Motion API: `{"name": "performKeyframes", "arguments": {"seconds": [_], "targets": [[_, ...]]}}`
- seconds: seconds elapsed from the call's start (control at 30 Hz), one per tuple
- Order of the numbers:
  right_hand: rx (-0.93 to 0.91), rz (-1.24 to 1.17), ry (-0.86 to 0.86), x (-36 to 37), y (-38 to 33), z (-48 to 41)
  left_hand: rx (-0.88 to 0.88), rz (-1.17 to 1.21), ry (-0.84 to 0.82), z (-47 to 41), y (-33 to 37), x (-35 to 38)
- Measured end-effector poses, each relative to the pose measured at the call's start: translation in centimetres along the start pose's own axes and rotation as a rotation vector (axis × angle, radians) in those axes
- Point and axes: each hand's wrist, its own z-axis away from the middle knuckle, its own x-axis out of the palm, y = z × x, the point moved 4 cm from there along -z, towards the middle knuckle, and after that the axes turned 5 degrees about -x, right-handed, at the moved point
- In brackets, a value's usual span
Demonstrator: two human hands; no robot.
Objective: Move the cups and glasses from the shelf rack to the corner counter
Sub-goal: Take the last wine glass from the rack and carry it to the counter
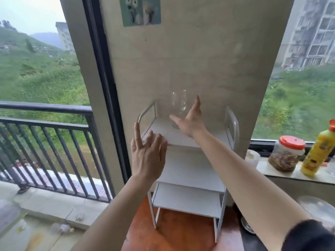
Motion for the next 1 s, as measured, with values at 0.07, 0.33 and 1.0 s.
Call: {"name": "performKeyframes", "arguments": {"seconds": [0.07,0.33,1.0], "targets": [[0.019,-0.064,0.03,0.4,0.1,-0.8,0.007,0.01,0.008,0.0,0.0,0.0],[-0.022,-0.177,-0.033,1.0,0.0,-1.7,0.002,-0.017,-0.002,-0.1,-0.3,0.1],[0.155,-0.372,0.127,-11.6,11.1,31.5,-0.094,0.758,-0.208,12.0,8.9,0.8]]}}
